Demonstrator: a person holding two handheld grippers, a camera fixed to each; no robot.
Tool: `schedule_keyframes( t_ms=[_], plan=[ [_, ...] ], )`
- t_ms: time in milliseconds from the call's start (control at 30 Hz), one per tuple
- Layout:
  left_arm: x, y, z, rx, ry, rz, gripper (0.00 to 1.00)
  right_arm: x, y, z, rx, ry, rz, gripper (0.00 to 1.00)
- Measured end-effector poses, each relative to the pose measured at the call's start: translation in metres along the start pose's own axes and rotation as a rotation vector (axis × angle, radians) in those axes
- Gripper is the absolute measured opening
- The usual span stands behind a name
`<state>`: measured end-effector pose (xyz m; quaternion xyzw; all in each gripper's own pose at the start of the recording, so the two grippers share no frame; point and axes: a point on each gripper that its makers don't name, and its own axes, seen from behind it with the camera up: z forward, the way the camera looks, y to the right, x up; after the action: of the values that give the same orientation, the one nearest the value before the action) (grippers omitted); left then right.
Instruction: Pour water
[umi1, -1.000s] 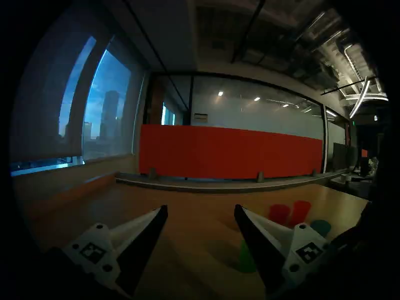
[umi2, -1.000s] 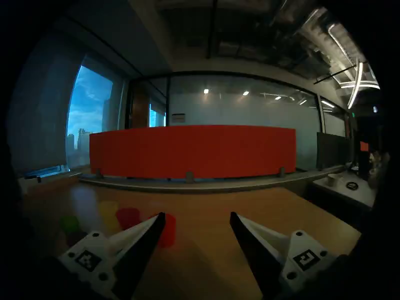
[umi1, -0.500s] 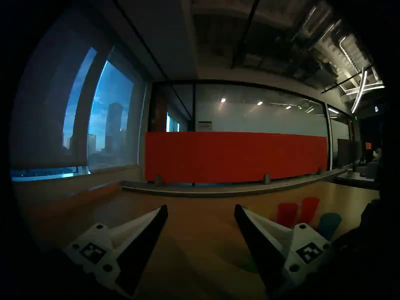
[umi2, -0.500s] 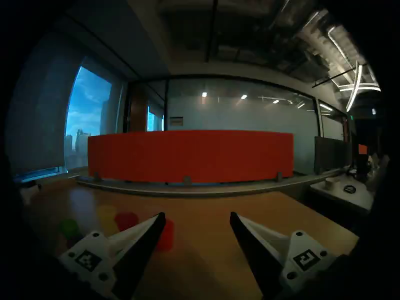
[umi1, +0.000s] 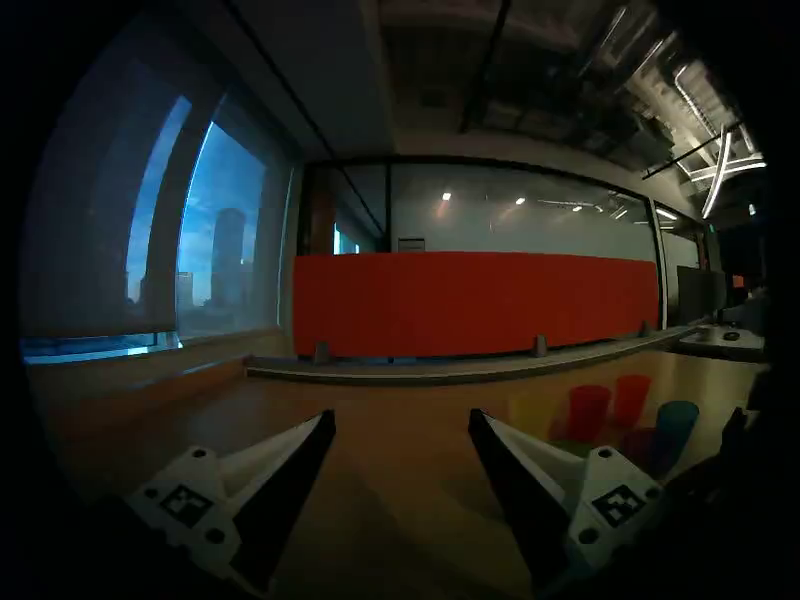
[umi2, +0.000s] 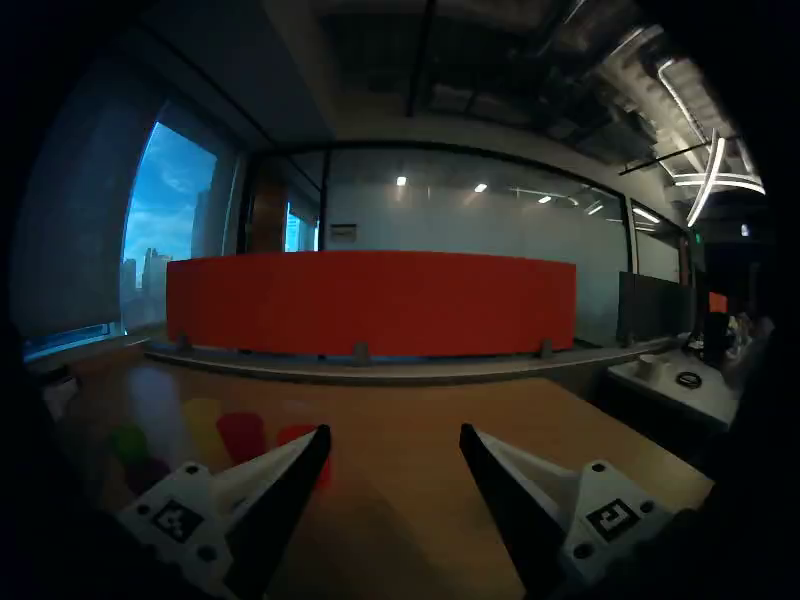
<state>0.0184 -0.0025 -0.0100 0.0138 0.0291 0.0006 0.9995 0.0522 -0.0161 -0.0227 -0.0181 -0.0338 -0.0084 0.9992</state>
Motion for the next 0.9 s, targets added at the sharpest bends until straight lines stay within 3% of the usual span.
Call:
schedule_keyframes(
  t_ms=[900],
  plan=[
    [-0.016, -0.005, 0.009, -0.002, -0.055, -0.003, 0.99, -0.005, 0.009, -0.002, -0.005, -0.001, 0.002, 1.00]
  ],
)
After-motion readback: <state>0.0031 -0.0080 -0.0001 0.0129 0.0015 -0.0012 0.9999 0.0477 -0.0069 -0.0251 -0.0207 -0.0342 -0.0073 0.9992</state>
